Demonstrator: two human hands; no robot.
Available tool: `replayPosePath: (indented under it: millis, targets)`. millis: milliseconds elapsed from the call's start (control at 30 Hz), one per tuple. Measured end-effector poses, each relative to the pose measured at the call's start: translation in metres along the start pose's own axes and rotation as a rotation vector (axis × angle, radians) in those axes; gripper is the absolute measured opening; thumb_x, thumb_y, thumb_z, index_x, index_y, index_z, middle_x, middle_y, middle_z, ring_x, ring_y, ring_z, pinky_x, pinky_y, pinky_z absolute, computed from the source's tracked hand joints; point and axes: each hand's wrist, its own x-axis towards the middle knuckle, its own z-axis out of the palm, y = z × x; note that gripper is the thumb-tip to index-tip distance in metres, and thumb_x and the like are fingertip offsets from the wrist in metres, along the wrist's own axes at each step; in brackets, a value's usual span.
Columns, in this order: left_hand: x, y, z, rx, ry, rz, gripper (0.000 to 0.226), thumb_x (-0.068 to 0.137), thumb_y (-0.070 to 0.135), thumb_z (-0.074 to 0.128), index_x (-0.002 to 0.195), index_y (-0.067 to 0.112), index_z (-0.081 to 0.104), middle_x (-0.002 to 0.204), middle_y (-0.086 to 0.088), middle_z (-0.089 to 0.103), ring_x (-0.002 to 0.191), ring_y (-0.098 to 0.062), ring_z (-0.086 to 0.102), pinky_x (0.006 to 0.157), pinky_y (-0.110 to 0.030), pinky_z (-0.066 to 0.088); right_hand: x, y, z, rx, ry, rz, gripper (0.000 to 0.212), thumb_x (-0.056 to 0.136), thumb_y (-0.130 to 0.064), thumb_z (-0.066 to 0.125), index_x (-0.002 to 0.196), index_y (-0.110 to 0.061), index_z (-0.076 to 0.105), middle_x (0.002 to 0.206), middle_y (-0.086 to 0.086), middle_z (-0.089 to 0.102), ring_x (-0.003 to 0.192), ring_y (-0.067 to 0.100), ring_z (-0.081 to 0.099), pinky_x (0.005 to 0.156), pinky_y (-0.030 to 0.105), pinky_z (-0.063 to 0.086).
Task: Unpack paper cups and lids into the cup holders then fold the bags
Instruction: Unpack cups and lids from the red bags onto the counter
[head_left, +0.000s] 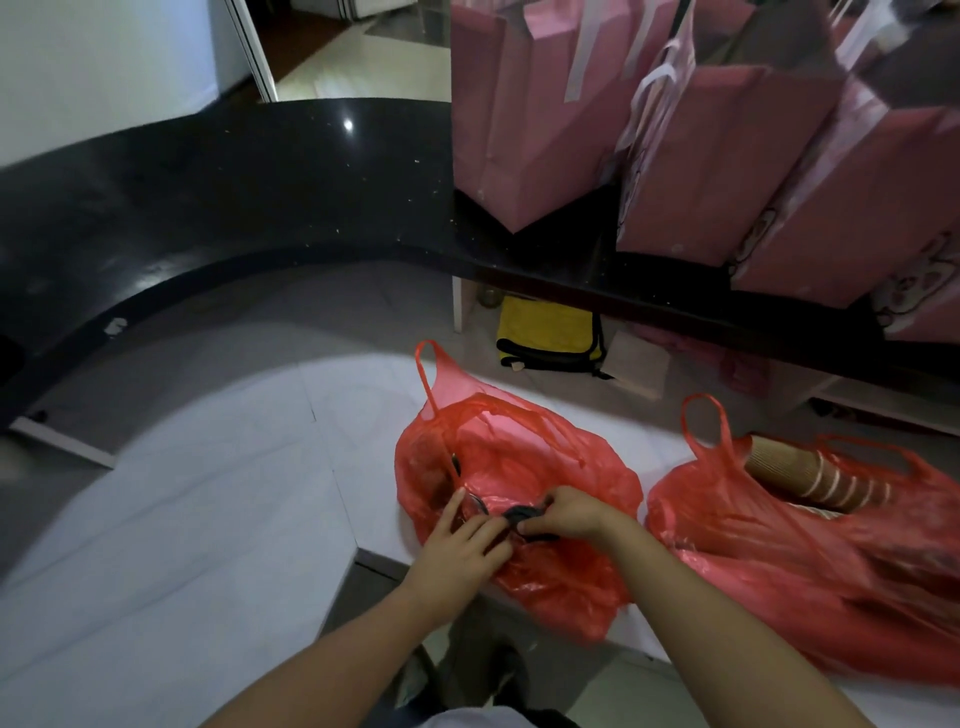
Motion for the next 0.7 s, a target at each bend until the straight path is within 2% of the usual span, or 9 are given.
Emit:
replayPosePath:
  millis: [100,167,233,333,433,500,633,700]
  targets:
    - [0.004,-0.001,-0.003,0.036,-0.022,0.000,0.033,0.078,0.019,0.071,0.109,0.025,0.062,0.125,-0.003,0.064,0.116,-0.022,0.062,0.117,-0.063,0.023,0.000,0.000,-0.002,-0.022,0.052,-0.039,0.046,0.080,-0.050,0.079,0.106,-0.014,0.069,0.100,0.004,0.071,0.087,0.019,0.065,0.075,0.030,0.050]
    - [0.006,-0.001,-0.004,0.082,-0.023,0.014,0.024,0.082,0.016,0.063,0.104,0.024,0.064,0.119,-0.002,0.066,0.110,-0.022,0.064,0.117,-0.063,0.023,0.000,-0.002,-0.004,-0.060,0.123,-0.044,0.044,0.082,-0.047,0.079,0.102,-0.008,0.070,0.093,0.007,0.071,0.080,0.021,0.065,0.069,0.031,0.047]
    - [0.008,-0.001,-0.006,0.118,-0.026,0.020,0.022,0.083,0.014,0.054,0.100,0.023,0.066,0.112,-0.001,0.067,0.104,-0.022,0.065,0.115,-0.062,0.025,-0.002,-0.005,-0.007,-0.112,0.220,-0.059,0.044,0.083,-0.044,0.078,0.104,-0.007,0.067,0.097,0.011,0.071,0.084,0.024,0.064,0.069,0.032,0.047]
    - [0.010,0.001,-0.011,0.164,-0.022,0.005,0.023,0.083,0.013,0.054,0.097,0.024,0.069,0.106,0.000,0.068,0.103,-0.022,0.066,0.115,-0.063,0.028,-0.009,-0.011,-0.013,-0.182,0.350,-0.103,0.044,0.084,-0.044,0.078,0.103,-0.007,0.063,0.099,0.010,0.068,0.087,0.026,0.063,0.073,0.035,0.050]
    - [0.014,0.002,-0.016,0.198,-0.024,-0.021,0.027,0.084,0.015,0.052,0.098,0.025,0.072,0.105,0.001,0.069,0.103,-0.022,0.067,0.115,-0.063,0.033,-0.012,-0.012,-0.018,-0.165,0.398,-0.140,0.044,0.085,-0.042,0.078,0.107,-0.006,0.063,0.101,0.011,0.067,0.089,0.027,0.063,0.077,0.038,0.053]
    - [0.015,0.002,-0.017,0.197,-0.036,-0.045,0.027,0.081,0.016,0.059,0.102,0.025,0.073,0.108,0.000,0.068,0.106,-0.023,0.066,0.113,-0.063,0.034,-0.012,-0.011,-0.023,-0.138,0.395,-0.154,0.045,0.087,-0.040,0.076,0.111,-0.006,0.062,0.106,0.013,0.067,0.094,0.028,0.063,0.081,0.038,0.053]
    - [0.018,0.002,-0.020,0.173,-0.128,-0.108,0.041,0.066,0.017,0.080,0.107,0.022,0.071,0.117,-0.006,0.066,0.115,-0.028,0.063,0.114,-0.062,0.033,-0.010,-0.011,-0.032,-0.080,0.435,-0.170,0.044,0.090,-0.041,0.073,0.109,-0.004,0.061,0.109,0.018,0.067,0.089,0.029,0.059,0.071,0.036,0.046]
    - [0.016,0.006,-0.022,0.151,-0.143,-0.132,0.046,0.066,0.019,0.078,0.111,0.021,0.070,0.120,-0.007,0.065,0.120,-0.030,0.060,0.115,-0.061,0.032,-0.011,-0.014,-0.035,-0.014,0.447,-0.204,0.050,0.091,-0.040,0.072,0.122,-0.001,0.060,0.121,0.020,0.066,0.103,0.034,0.062,0.082,0.039,0.049]
